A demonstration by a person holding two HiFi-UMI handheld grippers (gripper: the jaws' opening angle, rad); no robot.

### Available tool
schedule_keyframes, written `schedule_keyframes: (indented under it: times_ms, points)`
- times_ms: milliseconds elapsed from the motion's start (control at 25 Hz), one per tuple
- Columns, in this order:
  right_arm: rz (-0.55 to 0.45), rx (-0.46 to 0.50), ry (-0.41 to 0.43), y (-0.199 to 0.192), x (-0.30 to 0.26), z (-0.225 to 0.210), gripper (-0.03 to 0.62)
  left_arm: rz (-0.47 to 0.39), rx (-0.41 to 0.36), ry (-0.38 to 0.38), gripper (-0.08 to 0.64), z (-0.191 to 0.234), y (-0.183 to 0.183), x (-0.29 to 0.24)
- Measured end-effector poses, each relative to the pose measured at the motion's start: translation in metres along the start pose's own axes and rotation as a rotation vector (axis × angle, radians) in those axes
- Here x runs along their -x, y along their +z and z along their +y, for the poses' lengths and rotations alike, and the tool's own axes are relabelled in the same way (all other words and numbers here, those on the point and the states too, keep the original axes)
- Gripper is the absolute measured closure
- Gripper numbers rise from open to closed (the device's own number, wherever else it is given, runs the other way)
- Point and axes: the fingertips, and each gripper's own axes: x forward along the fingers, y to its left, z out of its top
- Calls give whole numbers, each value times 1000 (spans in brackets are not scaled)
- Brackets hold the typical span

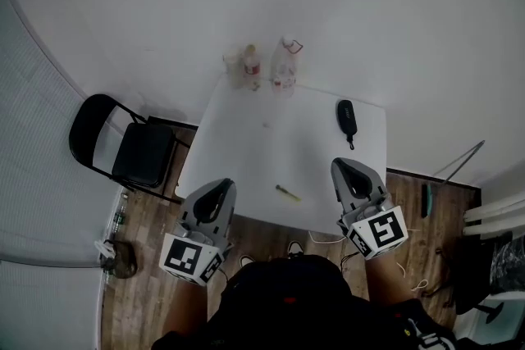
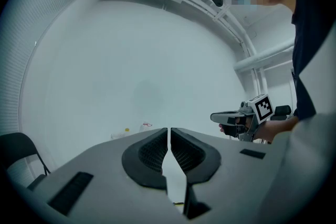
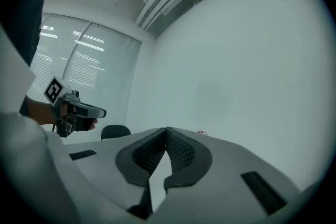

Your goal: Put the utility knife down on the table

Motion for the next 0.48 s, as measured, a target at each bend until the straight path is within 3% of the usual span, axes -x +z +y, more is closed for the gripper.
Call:
schedule_keyframes:
  times_ms: [480]
  points:
    - [-2, -9, 26, -1, -6, 10, 571, 6, -13, 23, 523, 4, 3, 11]
